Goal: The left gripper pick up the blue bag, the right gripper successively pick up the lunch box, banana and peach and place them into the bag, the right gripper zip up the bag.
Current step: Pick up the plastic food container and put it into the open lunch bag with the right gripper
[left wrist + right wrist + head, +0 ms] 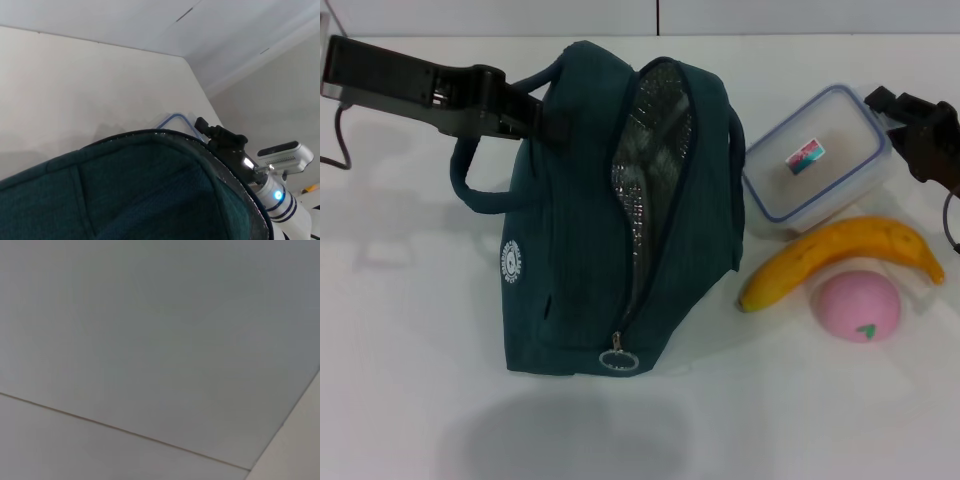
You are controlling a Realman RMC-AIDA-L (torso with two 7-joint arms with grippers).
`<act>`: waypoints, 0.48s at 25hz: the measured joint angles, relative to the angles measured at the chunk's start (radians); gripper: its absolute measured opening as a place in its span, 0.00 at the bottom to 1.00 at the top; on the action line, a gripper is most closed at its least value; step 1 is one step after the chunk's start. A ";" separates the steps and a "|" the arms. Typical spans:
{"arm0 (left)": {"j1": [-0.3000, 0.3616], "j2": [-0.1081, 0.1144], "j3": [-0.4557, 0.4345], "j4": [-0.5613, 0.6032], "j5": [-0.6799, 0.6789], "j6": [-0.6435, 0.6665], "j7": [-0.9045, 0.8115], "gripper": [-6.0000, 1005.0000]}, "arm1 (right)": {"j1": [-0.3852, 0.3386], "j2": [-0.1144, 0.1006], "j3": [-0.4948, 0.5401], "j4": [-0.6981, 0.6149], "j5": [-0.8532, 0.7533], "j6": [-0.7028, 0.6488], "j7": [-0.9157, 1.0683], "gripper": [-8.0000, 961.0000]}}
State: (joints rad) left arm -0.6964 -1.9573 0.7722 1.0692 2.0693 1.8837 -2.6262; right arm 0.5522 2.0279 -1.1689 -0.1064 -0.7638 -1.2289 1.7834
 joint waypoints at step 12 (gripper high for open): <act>0.000 0.000 -0.005 0.000 -0.003 0.000 -0.003 0.04 | -0.013 -0.004 0.000 -0.014 0.022 -0.030 -0.001 0.15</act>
State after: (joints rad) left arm -0.6964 -1.9573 0.7674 1.0692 2.0661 1.8837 -2.6291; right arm 0.5388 2.0239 -1.1689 -0.1204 -0.7415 -1.2590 1.7822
